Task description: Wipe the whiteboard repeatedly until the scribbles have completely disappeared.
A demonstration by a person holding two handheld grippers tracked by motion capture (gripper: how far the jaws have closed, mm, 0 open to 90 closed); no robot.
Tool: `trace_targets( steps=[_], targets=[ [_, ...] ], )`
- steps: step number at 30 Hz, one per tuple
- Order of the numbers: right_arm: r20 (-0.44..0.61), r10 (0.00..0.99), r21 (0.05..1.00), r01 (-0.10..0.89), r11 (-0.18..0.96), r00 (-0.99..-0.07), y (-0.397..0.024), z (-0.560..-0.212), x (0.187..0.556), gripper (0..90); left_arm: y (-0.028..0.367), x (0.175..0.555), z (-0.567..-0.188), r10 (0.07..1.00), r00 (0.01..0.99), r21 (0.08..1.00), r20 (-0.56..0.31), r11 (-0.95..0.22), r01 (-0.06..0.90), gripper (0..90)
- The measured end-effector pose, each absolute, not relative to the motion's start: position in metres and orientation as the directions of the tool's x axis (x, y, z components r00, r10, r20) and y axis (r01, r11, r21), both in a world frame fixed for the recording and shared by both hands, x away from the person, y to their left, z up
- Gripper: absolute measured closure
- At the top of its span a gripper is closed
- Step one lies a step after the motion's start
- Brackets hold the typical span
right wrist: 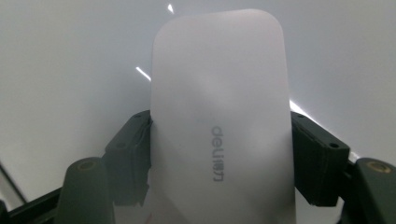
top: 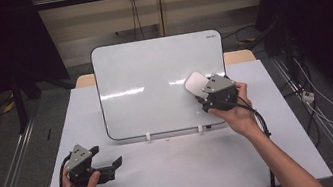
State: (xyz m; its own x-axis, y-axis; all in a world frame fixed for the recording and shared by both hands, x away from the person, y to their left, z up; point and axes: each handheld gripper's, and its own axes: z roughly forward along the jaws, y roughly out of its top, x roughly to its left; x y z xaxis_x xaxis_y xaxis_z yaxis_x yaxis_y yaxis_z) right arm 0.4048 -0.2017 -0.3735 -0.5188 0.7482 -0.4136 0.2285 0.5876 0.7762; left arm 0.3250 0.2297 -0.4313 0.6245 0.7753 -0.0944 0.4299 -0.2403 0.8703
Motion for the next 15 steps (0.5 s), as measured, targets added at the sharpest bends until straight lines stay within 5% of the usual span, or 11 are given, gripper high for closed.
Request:
trace_targets(
  steps=[15],
  targets=[
    [-0.415,0.719,0.748,0.241,0.619,-0.558,-0.191,-0.398,0.383,29.9,0.227,0.326,-0.431,0.773,0.628,0.867,-0.089,-0.250,0.430,6.1]
  ],
)
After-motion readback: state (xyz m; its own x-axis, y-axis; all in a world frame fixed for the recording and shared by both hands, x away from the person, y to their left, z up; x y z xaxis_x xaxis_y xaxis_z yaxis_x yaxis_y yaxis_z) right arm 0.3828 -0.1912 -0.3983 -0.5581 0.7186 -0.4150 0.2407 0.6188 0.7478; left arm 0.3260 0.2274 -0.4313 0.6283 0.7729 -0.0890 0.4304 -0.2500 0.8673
